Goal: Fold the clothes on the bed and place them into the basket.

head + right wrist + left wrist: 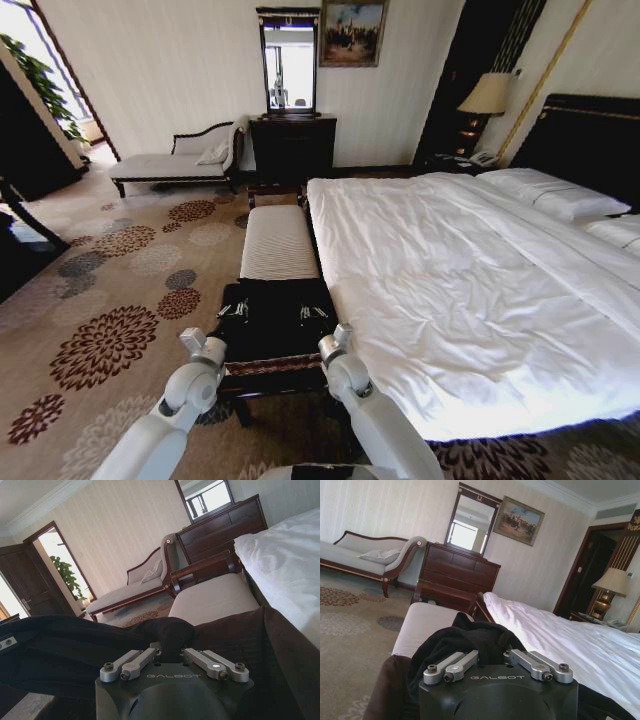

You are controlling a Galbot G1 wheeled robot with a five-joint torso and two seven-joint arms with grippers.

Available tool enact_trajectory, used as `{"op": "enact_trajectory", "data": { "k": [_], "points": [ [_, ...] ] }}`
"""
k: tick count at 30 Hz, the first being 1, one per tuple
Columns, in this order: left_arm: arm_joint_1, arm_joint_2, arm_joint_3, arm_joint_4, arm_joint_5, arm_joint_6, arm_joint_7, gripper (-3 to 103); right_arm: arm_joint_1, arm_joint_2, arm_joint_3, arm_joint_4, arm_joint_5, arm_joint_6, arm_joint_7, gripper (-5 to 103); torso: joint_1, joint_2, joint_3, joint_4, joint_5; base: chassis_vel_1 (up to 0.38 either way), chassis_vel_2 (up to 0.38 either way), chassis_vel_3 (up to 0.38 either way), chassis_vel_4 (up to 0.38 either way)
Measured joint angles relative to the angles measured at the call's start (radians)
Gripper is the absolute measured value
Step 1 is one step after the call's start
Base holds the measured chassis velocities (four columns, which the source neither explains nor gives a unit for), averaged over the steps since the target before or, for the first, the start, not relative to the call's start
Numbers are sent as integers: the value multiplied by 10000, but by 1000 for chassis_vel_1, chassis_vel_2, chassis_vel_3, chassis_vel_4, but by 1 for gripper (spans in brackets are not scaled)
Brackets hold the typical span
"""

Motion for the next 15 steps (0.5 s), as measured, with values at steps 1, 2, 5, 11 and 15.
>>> {"op": "enact_trajectory", "data": {
  "k": [1, 2, 5, 11, 15],
  "points": [
    [-147, 27, 27, 184, -37, 0, 20, 7, 188, 29, -97, -243, 67, 2, 10, 8, 0, 0, 0, 0, 1, 0, 0, 0, 0],
    [-147, 27, 27, 184, -37, 0, 20, 7, 188, 29, -97, -243, 67, 2, 10, 8, 0, 0, 0, 0, 1, 0, 0, 0, 0],
    [-435, 67, 121, 530, -154, -6, 57, 7, 482, 79, -227, -640, 114, 28, 30, 8, 0, 0, 0, -2, 2, 0, 0, 0, 0],
    [-678, 36, 326, 847, -177, -12, 110, 7, 696, 53, -267, -885, 212, 52, 88, 8, 1, 0, 0, -3, 1, 0, 0, 0, 0],
    [-699, 26, 443, 984, -49, 264, 82, 7, 648, -37, -238, -895, 259, 40, 80, 9, 0, 0, 0, -4, 1, 0, 0, 0, 0]
  ]
}}
